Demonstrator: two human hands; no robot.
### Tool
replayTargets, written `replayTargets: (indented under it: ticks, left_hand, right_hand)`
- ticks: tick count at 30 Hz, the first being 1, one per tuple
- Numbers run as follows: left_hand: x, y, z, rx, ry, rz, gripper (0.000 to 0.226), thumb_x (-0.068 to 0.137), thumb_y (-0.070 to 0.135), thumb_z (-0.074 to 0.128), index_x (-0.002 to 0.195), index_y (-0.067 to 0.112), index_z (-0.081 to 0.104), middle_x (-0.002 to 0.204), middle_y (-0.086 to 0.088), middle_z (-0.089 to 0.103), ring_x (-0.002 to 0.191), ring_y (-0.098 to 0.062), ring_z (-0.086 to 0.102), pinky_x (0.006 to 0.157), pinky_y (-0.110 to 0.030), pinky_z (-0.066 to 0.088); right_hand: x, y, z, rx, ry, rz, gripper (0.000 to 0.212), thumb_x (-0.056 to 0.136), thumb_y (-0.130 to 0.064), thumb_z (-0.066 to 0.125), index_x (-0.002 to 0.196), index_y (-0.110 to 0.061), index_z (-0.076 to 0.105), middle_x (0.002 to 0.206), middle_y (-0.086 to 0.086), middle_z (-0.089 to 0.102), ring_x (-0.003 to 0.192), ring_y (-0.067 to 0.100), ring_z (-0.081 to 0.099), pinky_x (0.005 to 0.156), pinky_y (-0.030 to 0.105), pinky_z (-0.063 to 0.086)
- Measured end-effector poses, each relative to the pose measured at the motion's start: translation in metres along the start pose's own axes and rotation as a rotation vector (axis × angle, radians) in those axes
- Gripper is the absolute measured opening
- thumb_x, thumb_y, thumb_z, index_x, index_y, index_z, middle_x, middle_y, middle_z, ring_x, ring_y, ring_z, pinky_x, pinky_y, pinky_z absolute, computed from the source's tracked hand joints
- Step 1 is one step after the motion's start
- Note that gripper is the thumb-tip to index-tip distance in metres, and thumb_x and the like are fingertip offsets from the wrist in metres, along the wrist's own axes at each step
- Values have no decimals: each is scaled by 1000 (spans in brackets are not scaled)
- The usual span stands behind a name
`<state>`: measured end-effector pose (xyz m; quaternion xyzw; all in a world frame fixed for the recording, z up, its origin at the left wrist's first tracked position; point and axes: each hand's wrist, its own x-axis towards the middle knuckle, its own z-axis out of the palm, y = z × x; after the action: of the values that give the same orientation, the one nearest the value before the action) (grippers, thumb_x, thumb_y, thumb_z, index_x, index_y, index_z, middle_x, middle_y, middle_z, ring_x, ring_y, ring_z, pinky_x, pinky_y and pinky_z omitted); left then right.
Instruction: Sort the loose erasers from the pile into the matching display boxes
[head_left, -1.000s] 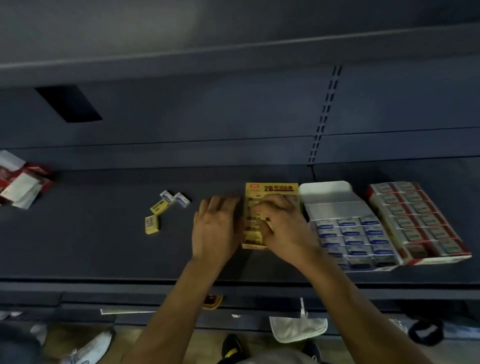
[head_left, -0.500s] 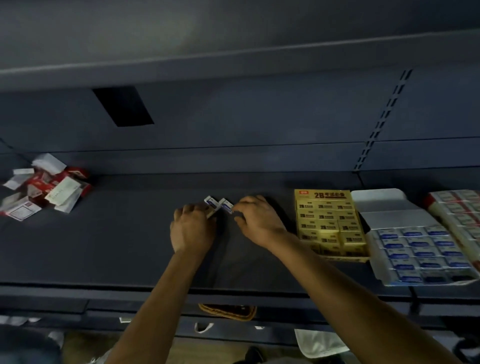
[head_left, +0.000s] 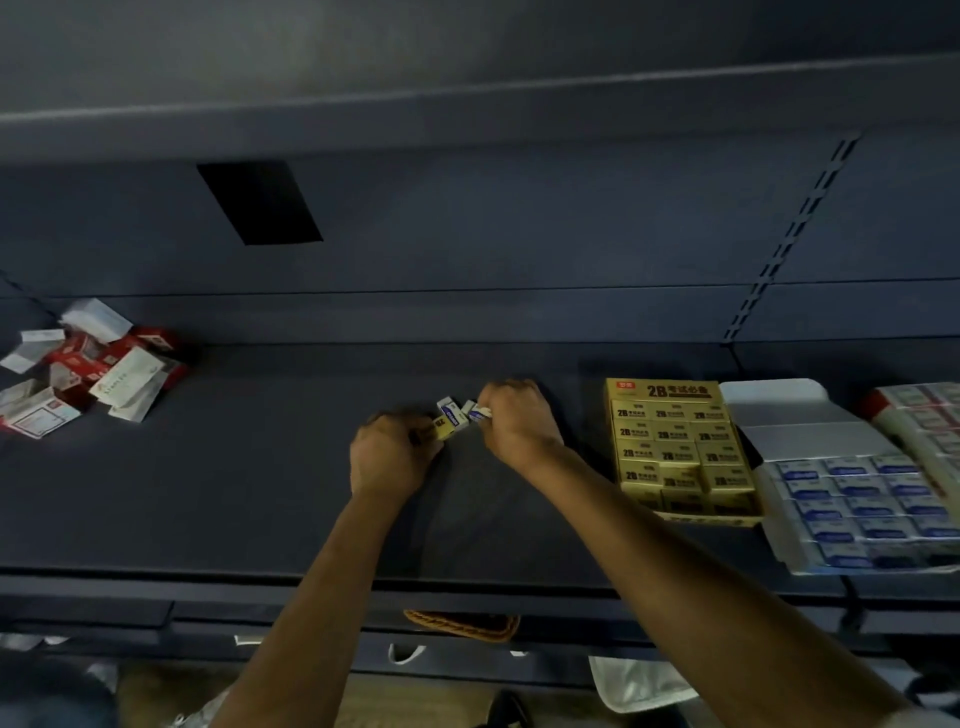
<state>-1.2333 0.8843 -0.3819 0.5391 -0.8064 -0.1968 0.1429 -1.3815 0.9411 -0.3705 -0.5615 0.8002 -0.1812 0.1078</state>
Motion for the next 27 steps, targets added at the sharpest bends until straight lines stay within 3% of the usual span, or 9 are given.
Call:
replayTargets:
  ticks: [1, 3, 5, 7, 10, 15, 20, 24, 27]
  left_hand:
    - [-1, 1, 0, -7, -14, 10, 27, 80, 31, 72, 106, 26, 71, 103, 1, 71, 92, -19, 64, 71, -22, 42]
    - [-4, 3, -1, -21, -42, 39, 29, 78, 29, 74, 106, 26, 71, 106, 2, 70, 96, -19, 63, 75, -24, 44]
    - [-8, 7, -1, -14, -50, 96, 29, 77, 27, 74, 106, 27, 71, 106, 2, 68, 96, -18, 62, 76, -24, 45]
    - [-14, 13, -1, -49, -21, 174, 29, 75, 24, 76, 104, 26, 71, 104, 1, 67, 94, -18, 62, 76, -24, 44]
    - [-24, 28, 1, -129, 38, 280, 28, 72, 22, 80, 98, 24, 73, 95, 0, 67, 87, -17, 62, 72, -24, 45]
    - [-38, 69, 10, -253, 11, 383, 31, 68, 14, 83, 96, 20, 72, 86, 4, 61, 74, -12, 60, 72, -24, 50]
    - [-50, 104, 22, -258, -24, 447, 29, 70, 16, 82, 97, 21, 72, 88, 10, 55, 77, -7, 58, 73, -20, 48]
    - [-58, 125, 32, -293, -72, 445, 28, 71, 18, 80, 98, 22, 71, 91, 9, 57, 81, -5, 57, 75, -16, 48]
    - [-66, 138, 38, -310, -134, 443, 28, 73, 20, 79, 100, 23, 70, 95, 9, 58, 81, 0, 56, 74, -7, 44]
  right_hand:
    - [-2, 2, -2, -10, -15, 2, 4, 82, -4, 58, 85, -5, 62, 97, 12, 63, 98, 29, 54, 73, 29, 39]
    - [-8, 7, -4, -4, -29, 23, 20, 80, 0, 57, 65, -11, 50, 83, 10, 60, 88, 27, 55, 64, 26, 33]
    - [-17, 13, -11, 14, -39, 42, 23, 78, 1, 57, 60, -12, 52, 73, 5, 56, 80, 24, 56, 60, 25, 34]
    - [-29, 24, -21, 73, -8, 42, 15, 79, -3, 58, 79, -13, 68, 84, 3, 63, 86, 20, 58, 65, 27, 44]
    - [-48, 40, -38, 161, 25, 52, 21, 84, -11, 60, 102, -18, 68, 102, -2, 63, 96, 14, 56, 79, 23, 44]
    - [-75, 68, -67, 185, 63, 61, 19, 84, -16, 65, 102, -21, 68, 100, -6, 62, 90, 8, 57, 78, 21, 45]
    - [-98, 100, -98, 220, 54, 107, 24, 84, -16, 65, 109, -19, 65, 109, -6, 64, 97, 7, 58, 84, 20, 46]
    - [-114, 127, -117, 249, 31, 150, 22, 86, -15, 64, 108, -16, 64, 102, -11, 60, 87, -1, 53, 64, 2, 39]
    - [-125, 143, -125, 274, 35, 150, 21, 85, -15, 66, 105, -15, 66, 102, -8, 65, 81, -4, 52, 63, 1, 37]
